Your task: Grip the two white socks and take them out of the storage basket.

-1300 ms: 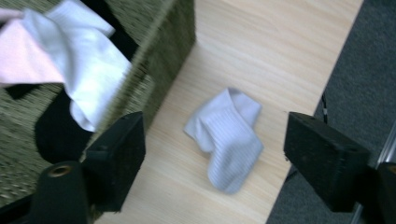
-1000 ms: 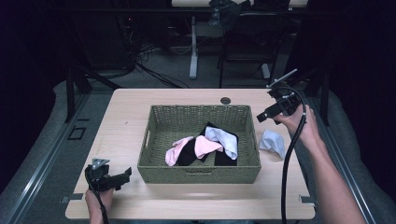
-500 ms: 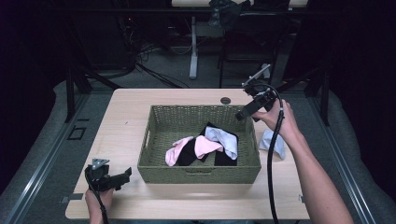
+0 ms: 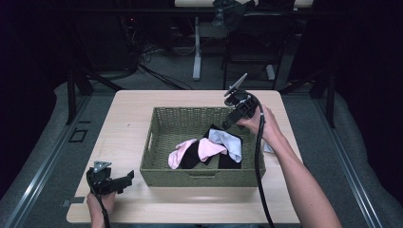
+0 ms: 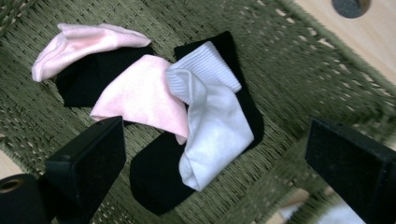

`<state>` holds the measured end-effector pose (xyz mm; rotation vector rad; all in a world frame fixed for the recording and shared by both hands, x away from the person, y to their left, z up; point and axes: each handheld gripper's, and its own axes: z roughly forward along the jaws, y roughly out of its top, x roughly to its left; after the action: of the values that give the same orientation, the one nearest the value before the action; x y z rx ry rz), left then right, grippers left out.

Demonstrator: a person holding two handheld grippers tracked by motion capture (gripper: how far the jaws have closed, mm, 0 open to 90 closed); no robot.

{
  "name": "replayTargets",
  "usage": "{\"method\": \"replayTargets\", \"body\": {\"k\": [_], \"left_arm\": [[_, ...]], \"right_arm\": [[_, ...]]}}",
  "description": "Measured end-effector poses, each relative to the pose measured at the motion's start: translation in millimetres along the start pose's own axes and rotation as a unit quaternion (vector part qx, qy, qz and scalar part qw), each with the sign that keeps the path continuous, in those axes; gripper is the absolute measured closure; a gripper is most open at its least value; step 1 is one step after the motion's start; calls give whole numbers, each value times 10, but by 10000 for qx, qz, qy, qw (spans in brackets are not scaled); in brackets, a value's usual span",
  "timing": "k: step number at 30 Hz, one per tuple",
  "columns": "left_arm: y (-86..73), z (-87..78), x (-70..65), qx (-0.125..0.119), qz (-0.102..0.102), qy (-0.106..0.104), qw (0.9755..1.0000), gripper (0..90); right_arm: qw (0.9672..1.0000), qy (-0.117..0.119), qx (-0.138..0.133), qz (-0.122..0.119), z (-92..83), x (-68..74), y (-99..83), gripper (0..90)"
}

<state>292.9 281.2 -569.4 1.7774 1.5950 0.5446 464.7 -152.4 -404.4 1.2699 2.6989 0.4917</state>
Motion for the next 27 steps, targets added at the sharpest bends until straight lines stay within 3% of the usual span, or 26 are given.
{"method": "replayTargets", "body": {"k": [11, 21, 27], "left_arm": [[2, 3, -3, 9, -11, -24, 10000, 16], [3, 6, -1, 22, -13, -45, 10000, 16], [3, 5, 1, 14, -11, -50, 10000, 17]], "right_arm": [[9995, 59, 292, -56, 418, 74, 40, 316], [9980, -67, 613, -127, 773, 124, 86, 432], [9980, -134, 623, -40, 919, 115, 97, 499]]}}
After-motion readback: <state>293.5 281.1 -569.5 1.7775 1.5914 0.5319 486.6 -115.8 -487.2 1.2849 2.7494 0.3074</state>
